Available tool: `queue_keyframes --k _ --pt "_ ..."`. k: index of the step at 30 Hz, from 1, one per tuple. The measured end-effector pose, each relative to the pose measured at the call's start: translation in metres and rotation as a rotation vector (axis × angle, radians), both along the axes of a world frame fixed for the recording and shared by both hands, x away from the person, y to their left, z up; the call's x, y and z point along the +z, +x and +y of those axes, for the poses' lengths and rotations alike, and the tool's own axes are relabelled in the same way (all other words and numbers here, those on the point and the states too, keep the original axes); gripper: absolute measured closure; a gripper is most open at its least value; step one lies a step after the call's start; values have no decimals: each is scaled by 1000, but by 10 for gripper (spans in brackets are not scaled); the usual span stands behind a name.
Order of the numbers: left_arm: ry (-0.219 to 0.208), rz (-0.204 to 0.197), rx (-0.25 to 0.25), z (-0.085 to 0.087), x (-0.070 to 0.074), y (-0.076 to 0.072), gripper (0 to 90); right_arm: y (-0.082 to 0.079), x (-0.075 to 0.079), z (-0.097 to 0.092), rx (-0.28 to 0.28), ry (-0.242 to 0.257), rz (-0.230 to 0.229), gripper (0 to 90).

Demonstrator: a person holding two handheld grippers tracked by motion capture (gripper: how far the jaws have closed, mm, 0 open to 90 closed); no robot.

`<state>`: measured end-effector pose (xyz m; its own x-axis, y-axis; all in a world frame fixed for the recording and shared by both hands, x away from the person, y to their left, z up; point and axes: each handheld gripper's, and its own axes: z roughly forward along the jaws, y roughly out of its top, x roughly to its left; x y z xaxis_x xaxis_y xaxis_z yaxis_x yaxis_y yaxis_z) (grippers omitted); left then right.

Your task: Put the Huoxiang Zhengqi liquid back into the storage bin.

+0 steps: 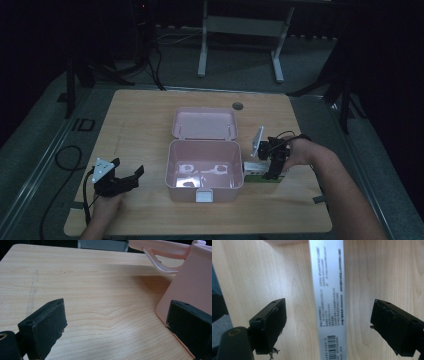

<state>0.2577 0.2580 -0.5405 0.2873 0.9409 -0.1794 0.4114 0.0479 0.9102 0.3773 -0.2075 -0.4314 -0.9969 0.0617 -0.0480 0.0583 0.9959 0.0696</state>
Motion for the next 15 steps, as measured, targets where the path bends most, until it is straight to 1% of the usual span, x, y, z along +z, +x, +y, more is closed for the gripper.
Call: queue_keyframes --k 2,5,7,10,15 --pt "0 0 0 0 0 0 31 4 -5 -1 -8 -17 6 133" --pt "-1 0 1 1 0 0 31 10 -14 -2 -22 -32 26 142" --pt "-2 0 1 1 0 -1 31 11 -18 -2 -18 -31 43 155" --pt "-2 -1 -2 1 0 -1 31 12 -24 -1 -9 -43 59 179" --pt "-8 3 -5 2 0 0 31 13 -27 -1 -2 -59 57 236"
